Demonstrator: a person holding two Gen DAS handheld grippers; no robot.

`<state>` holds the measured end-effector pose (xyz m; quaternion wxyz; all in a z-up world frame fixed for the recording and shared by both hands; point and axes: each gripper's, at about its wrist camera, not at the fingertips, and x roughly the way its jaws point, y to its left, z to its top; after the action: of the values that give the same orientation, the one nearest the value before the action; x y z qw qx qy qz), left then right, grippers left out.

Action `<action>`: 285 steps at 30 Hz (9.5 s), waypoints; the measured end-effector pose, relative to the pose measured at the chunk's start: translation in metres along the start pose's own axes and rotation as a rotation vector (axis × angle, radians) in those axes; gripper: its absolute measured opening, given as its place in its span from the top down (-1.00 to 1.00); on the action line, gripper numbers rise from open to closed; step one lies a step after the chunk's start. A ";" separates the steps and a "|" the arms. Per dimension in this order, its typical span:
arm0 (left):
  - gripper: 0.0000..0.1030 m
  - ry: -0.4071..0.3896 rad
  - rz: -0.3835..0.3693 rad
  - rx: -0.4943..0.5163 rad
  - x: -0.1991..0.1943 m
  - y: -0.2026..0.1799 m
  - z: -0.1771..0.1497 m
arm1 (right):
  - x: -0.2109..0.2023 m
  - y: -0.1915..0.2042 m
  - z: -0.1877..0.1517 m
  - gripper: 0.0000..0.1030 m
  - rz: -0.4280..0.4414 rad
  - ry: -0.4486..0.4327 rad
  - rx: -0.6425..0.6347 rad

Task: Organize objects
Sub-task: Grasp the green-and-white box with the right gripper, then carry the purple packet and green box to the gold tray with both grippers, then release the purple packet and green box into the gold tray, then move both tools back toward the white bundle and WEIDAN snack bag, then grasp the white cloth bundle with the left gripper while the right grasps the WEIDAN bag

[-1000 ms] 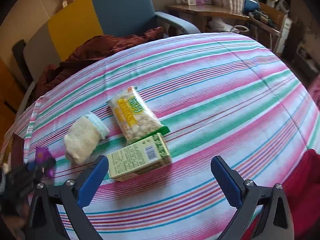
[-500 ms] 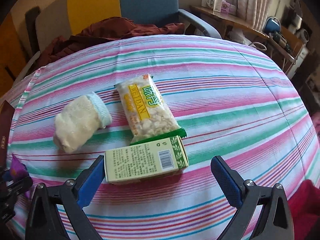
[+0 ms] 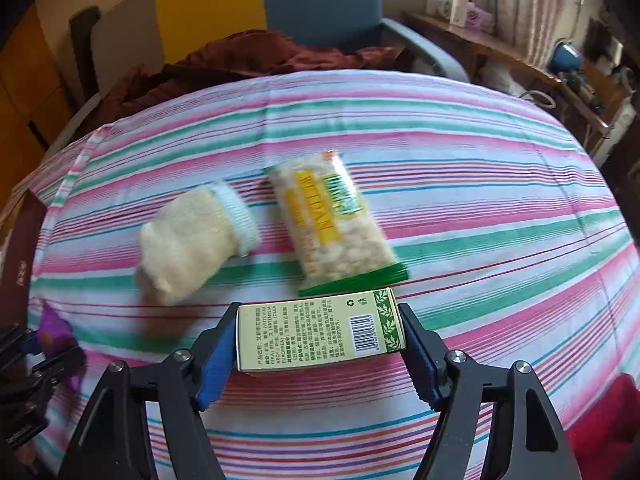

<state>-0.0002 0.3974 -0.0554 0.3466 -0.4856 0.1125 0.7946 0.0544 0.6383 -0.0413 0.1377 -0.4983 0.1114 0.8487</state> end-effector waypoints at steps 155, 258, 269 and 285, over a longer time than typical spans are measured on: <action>0.18 -0.343 0.365 -0.409 -0.226 0.186 -0.115 | -0.097 0.342 -0.039 -0.68 0.477 -0.199 -0.357; 0.12 -0.068 -0.048 0.293 -0.008 -0.060 0.072 | -0.035 -0.054 0.017 -0.76 0.057 -0.140 0.293; 0.02 -0.001 -0.095 0.338 0.038 -0.079 0.100 | -0.032 -0.054 0.018 -0.77 0.059 -0.129 0.293; -0.02 0.029 -0.100 0.232 0.064 -0.068 0.095 | -0.018 -0.053 0.015 -0.77 0.028 -0.079 0.282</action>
<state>-0.0400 0.5246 -0.0517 0.4379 -0.4589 0.1842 0.7508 0.0690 0.6906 -0.0215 0.1988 -0.4385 0.2307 0.8456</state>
